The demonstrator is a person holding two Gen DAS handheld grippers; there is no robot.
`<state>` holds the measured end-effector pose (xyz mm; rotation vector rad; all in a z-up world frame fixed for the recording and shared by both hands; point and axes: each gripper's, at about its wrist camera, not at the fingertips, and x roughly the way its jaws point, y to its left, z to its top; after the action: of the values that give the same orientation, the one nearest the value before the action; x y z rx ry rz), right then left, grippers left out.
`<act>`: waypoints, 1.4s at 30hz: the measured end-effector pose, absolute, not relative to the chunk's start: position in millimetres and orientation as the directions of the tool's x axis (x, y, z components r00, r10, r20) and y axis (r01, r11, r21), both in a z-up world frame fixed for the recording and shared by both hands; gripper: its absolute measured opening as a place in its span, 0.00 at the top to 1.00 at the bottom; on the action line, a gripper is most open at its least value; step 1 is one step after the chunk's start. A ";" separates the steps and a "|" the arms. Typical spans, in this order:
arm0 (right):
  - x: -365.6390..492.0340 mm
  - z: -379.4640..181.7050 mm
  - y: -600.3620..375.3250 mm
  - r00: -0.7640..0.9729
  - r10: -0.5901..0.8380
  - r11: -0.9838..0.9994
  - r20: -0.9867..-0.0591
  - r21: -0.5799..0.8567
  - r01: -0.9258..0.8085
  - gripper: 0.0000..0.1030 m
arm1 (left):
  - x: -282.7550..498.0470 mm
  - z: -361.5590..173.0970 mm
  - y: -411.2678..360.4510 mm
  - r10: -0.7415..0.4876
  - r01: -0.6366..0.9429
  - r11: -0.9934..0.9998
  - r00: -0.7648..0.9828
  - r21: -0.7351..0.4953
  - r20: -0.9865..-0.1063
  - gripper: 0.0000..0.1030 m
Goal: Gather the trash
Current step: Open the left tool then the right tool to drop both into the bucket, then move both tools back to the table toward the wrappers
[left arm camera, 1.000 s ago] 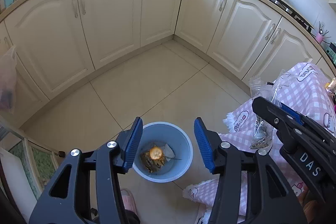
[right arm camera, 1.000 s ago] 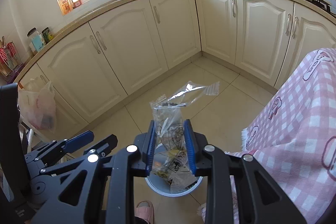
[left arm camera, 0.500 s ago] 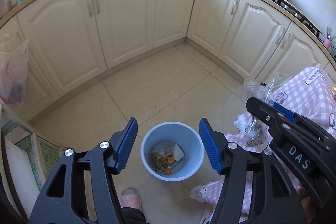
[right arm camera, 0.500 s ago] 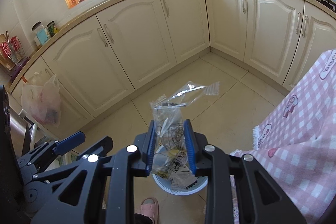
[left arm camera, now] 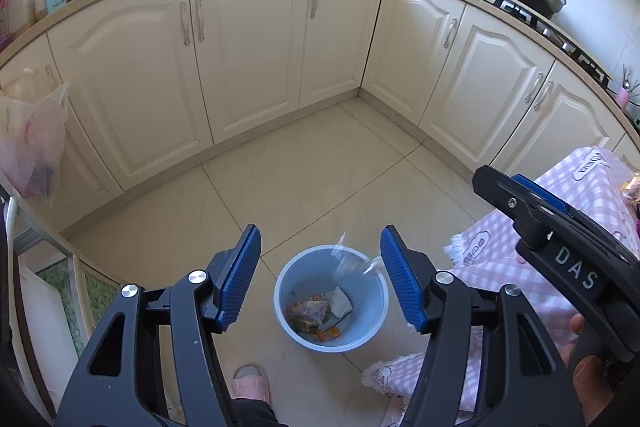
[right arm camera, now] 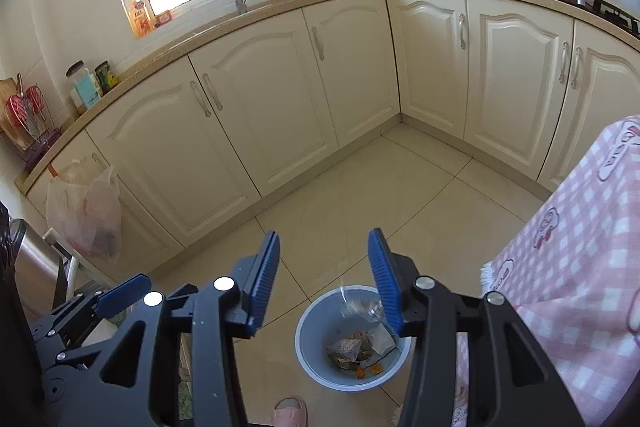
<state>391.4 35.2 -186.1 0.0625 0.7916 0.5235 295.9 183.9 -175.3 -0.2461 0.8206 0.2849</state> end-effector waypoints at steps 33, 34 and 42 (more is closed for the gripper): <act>274.5 -107.0 -343.1 0.840 -0.006 0.951 -0.542 0.256 0.172 0.51 | 297.8 -110.1 -128.4 -0.316 0.319 0.940 0.672 -0.123 -0.670 0.30; 276.6 -110.4 -349.0 0.835 -0.006 0.947 -0.550 0.264 0.181 0.51 | 299.1 -111.8 -134.5 -0.316 0.323 0.939 0.665 -0.121 -0.677 0.30; 303.0 -135.4 -362.4 0.794 0.080 0.923 -0.603 0.346 0.169 0.51 | 328.1 -124.8 -168.5 -0.302 0.355 0.932 0.634 -0.079 -0.712 0.30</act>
<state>303.0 -362.4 -135.4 0.3993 0.6561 -0.0492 328.1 -168.5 -124.8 0.0708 0.8000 -0.3755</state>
